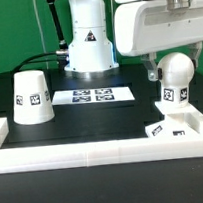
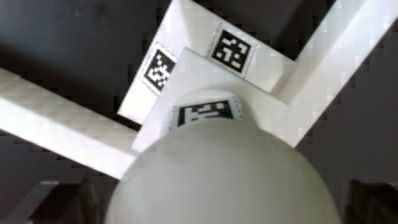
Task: Assemble lamp
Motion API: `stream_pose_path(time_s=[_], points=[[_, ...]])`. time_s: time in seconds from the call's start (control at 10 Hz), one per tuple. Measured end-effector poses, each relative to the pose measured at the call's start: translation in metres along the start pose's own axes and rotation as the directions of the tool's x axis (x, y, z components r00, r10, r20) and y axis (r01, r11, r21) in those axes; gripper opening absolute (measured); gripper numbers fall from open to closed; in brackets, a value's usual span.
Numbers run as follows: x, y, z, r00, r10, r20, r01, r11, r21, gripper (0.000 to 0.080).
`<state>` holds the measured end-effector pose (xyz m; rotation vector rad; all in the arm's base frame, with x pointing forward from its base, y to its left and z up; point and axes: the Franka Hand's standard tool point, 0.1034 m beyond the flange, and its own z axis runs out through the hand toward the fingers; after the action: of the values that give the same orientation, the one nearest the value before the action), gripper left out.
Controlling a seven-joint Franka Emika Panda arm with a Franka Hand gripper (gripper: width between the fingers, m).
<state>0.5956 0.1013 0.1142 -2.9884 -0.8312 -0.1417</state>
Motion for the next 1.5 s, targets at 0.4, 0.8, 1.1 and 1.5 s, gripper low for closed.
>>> stream_pose_path(time_s=[0.4, 0.8, 1.1, 1.5], points=[[0.0009, 0.0038, 0.0, 0.899, -0.436, 0.036, 0.437, 0.899, -0.036, 0.0699], [0.0043, -0.0016, 0.0035, 0.698, -0.713, 0.076, 0.716, 0.696, -0.053, 0.0699], [0.0064, -0.0054, 0.0055, 0.566, -0.819, 0.091, 0.824, 0.565, -0.041, 0.0699], [0.0023, -0.0012, 0.0086, 0.549, -0.83, 0.092, 0.835, 0.548, -0.047, 0.0699]])
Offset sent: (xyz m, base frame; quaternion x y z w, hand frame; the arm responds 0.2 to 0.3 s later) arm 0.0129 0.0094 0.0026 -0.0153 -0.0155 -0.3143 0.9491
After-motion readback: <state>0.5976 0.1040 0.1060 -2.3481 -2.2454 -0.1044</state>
